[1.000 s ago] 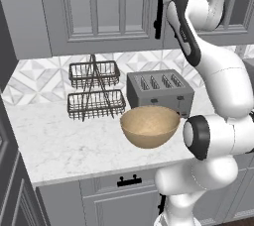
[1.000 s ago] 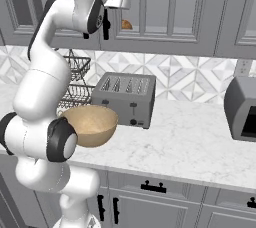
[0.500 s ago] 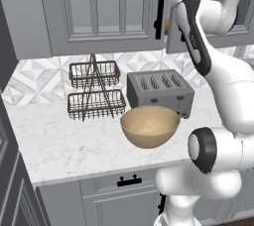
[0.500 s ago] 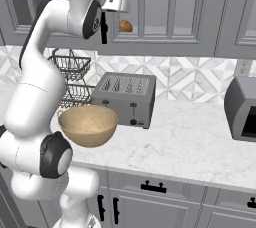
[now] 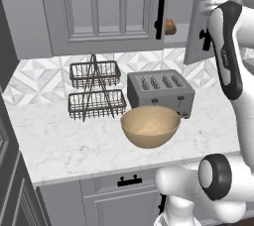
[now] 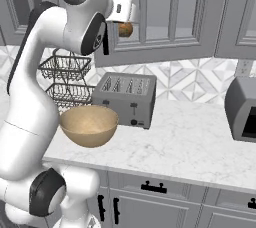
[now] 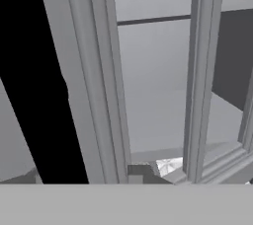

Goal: Open the cabinet, pick up the bread from the cabinet and place it in the basket. Then move the basket to the dining counter.

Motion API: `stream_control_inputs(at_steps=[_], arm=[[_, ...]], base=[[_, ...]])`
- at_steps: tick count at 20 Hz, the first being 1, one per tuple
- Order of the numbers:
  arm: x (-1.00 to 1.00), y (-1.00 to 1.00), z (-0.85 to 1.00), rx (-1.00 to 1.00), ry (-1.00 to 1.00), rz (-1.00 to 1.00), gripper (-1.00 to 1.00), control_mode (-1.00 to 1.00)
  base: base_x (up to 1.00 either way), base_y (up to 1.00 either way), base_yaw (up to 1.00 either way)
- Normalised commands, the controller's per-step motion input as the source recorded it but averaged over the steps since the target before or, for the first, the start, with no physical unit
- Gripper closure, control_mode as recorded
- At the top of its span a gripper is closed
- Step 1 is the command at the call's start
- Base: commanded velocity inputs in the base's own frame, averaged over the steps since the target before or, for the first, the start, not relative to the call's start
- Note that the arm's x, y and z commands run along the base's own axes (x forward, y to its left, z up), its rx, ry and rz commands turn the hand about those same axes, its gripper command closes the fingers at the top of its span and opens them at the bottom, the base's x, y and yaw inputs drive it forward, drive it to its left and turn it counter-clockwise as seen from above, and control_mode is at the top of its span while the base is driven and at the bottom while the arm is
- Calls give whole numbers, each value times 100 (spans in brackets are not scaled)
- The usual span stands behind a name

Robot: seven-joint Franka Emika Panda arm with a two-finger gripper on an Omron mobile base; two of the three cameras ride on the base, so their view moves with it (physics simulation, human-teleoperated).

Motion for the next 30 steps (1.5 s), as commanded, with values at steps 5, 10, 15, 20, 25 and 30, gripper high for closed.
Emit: stream_control_inputs(at_steps=[5,10,15,20,25,30], arm=[[-99,-100,-36,0,0,0,100,-100],[-72,-100,-30,2,1,0,100,-100],[-90,-36,-10,3,1,-16,-100,-100],[-73,-2,-1,0,3,-19,-100,-100],[-81,46,8,-13,8,-28,-100,-100],[-14,99,-13,-56,29,-19,-100,-100]], base=[[0,0,0],[0,0,0],[0,0,0],[0,0,0],[0,0,0],[0,0,0]])
